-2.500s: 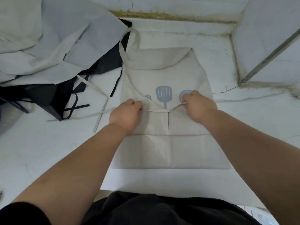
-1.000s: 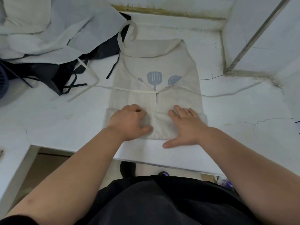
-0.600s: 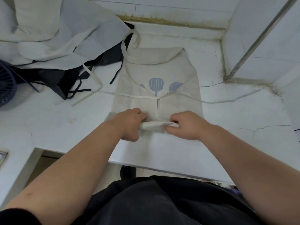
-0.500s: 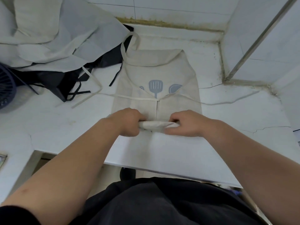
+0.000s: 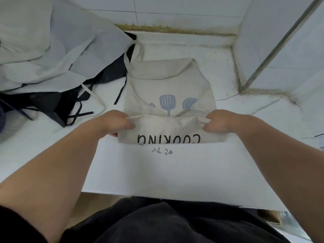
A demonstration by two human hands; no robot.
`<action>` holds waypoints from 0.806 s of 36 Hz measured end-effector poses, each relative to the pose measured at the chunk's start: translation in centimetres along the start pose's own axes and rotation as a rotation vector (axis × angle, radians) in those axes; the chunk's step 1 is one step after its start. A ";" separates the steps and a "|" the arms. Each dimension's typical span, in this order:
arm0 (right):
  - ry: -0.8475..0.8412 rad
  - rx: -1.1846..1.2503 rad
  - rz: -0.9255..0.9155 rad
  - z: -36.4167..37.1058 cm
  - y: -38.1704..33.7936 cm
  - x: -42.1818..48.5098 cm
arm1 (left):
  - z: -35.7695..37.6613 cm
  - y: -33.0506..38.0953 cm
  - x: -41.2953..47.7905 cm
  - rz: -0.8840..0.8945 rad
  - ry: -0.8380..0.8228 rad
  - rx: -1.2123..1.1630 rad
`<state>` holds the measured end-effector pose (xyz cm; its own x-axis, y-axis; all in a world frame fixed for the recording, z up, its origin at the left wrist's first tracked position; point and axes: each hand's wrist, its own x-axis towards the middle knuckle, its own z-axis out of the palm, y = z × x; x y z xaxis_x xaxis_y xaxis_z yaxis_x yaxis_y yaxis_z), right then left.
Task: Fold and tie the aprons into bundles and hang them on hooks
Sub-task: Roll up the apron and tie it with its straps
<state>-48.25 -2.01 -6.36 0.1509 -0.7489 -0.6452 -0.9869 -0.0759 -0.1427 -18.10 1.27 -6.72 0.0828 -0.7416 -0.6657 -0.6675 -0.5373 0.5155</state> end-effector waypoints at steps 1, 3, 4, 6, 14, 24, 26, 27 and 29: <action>0.012 -0.026 0.021 0.1 0.2 0.3 | 0.1 -0.5 0.5 -0.004 0.034 -0.009; 0.060 -0.039 0.055 0.7 0.7 0.8 | 0.7 -1.1 0.9 -0.011 0.089 0.033; 0.094 -0.033 0.068 1.0 0.8 1.0 | 1.0 -1.2 1.1 -0.007 0.109 0.076; 0.158 -0.021 0.106 1.4 0.8 1.0 | 1.5 -1.0 1.2 -0.006 0.171 0.228; 0.295 -0.280 0.085 2.7 -2.4 0.5 | 2.5 -0.5 1.9 -0.028 0.240 0.375; 0.467 0.007 0.026 4.0 -1.5 1.5 | 3.5 -2.4 2.6 0.236 0.490 0.180; 0.453 0.078 -0.049 3.4 -1.2 1.5 | 3.8 -2.9 2.5 0.332 0.504 0.195; 0.412 0.080 -0.069 3.1 -1.1 1.5 | 3.7 -3.1 2.5 0.357 0.498 0.169; 0.316 0.037 -0.073 2.4 -1.0 1.8 | 3.4 -2.9 2.3 0.335 0.460 0.051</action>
<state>-46.80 -1.69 -9.23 0.1902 -0.9102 -0.3678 -0.9704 -0.1174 -0.2111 -18.53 2.45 -11.59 0.1670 -0.9727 -0.1611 -0.7466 -0.2315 0.6237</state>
